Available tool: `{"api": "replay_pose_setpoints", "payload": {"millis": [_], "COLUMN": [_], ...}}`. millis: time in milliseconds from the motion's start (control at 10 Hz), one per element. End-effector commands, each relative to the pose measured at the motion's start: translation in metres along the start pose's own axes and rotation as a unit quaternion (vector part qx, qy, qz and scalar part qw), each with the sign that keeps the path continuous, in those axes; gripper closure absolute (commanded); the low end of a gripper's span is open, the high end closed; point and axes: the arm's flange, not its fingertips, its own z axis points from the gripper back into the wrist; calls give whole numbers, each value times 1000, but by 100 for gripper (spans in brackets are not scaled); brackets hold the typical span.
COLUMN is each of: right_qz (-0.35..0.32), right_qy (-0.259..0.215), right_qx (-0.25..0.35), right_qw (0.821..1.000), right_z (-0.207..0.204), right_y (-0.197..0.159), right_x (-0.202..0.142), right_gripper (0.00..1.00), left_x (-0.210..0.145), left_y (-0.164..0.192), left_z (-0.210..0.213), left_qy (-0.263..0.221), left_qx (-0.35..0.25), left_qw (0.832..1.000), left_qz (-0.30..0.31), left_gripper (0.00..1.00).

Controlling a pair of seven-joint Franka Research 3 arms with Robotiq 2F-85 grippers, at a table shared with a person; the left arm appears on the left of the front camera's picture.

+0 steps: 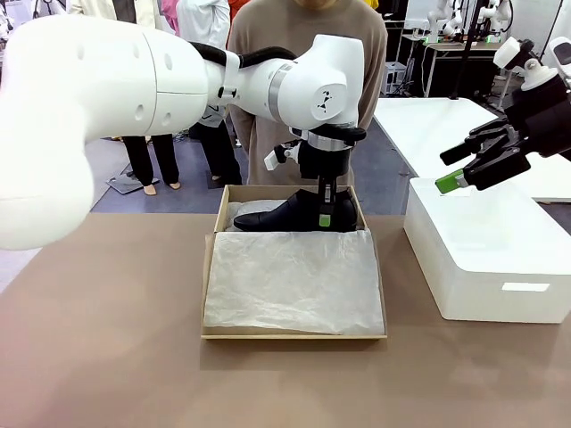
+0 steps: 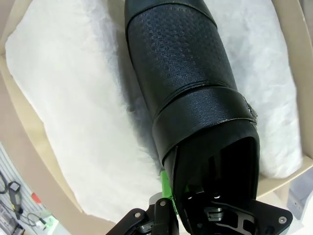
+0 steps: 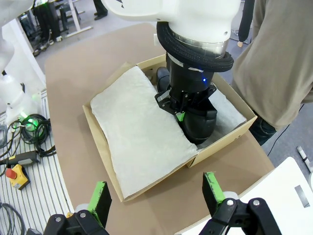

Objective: Pack the shoes into the box.
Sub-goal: Place the other shoe of the Shoes into the Shoes Box.

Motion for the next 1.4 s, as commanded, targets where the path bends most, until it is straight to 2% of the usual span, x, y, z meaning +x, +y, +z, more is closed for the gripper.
{"api": "replay_pose_setpoints", "payload": {"millis": [0,100,300,500,600,800,1000,1100,1300], "right_qz": [11,11,11,11,11,11,11,11,11], "right_qy": [-17,-17,-17,-17,-17,-17,-17,-17,-17], "right_qx": [8,8,8,8,8,8,8,8,8], "right_qw": [1000,1000,1000,1000,1000,1000,1000,1000,1000], "right_z": [-1,-1,-1,-1,-1,-1,-1,-1,-1], "right_y": [-4,-4,-4,-4,-4,-4,-4,-4,-4], "right_x": [1,1,1,1,1,1,1,1,1], "right_gripper": [0,0,0,0,0,0,0,0,0], "left_x": [-1,0,2,8,12,20,37,24,24], "left_y": [-4,-7,-7,-3,0,4,2,5,5], "left_z": [5,2,4,26,43,71,73,73,73], "left_qy": [-12,-9,-4,-2,-11,-17,-5,-2,-2], "left_qx": [12,9,-2,-2,-5,-7,-7,-19,-19], "left_qw": [999,1000,1000,999,999,999,998,1000,1000], "left_qz": [29,28,29,43,46,51,60,22,22], "left_gripper": [100,91,52,13,0,0,0,0,0]}}
